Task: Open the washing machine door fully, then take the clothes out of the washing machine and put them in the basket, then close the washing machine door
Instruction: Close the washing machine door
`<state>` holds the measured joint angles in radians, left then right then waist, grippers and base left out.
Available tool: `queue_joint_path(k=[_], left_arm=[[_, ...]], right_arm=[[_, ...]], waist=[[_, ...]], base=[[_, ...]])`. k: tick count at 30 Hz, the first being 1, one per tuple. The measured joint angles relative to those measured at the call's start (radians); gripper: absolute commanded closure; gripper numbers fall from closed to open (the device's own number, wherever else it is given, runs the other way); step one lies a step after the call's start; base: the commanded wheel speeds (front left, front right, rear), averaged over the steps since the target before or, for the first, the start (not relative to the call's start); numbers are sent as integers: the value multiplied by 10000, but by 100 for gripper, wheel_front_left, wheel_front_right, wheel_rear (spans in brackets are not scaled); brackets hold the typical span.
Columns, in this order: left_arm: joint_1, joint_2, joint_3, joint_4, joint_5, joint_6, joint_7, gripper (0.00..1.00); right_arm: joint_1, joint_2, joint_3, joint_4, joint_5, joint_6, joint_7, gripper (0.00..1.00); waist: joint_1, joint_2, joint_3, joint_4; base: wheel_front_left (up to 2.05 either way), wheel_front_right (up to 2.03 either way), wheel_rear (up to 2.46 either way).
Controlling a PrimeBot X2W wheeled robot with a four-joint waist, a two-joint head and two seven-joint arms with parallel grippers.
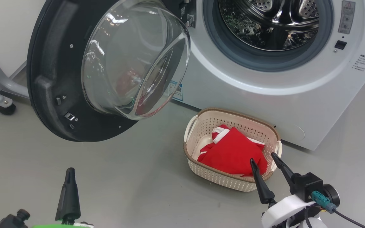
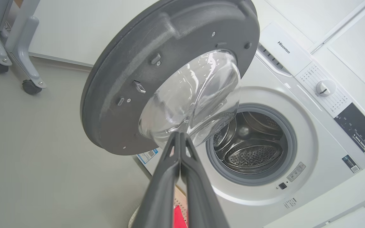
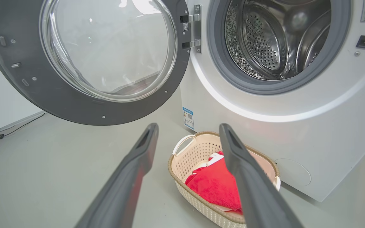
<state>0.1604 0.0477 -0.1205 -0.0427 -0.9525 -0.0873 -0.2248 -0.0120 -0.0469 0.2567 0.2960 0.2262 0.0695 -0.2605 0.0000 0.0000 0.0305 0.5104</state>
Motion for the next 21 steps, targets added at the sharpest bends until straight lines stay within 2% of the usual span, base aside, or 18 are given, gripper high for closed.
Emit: queue_joint_path(k=[8,11,14,18,21], left_arm=[[214,-4,249,-1030,-3883,-242,-242,100],[-141,-29,865,-1254,-5344,-249,-242,100],[-900,-44,1973,-1363,-6763,-251,-244,100],[-1705,-40,2984,-1415,-7181,-251,-194,100],[-2306,217,3488,-1241,-7710,-251,105,100]], right_arm=[[-17,0,-2,-36,-4,-6,0,0],[-58,-13,-2,-56,-33,-6,0,0],[-145,-59,10,-79,-104,-6,0,0],[-305,-146,19,-100,-236,-6,0,0],[-403,-178,17,-107,-282,-6,0,0]], waist=[[0,0,200,-38],[0,0,318,-50],[0,0,459,-72],[0,0,652,-124],[0,0,797,-172]], base=[[0,0,0],[0,0,0],[0,0,0],[0,0,0],[0,0,0]])
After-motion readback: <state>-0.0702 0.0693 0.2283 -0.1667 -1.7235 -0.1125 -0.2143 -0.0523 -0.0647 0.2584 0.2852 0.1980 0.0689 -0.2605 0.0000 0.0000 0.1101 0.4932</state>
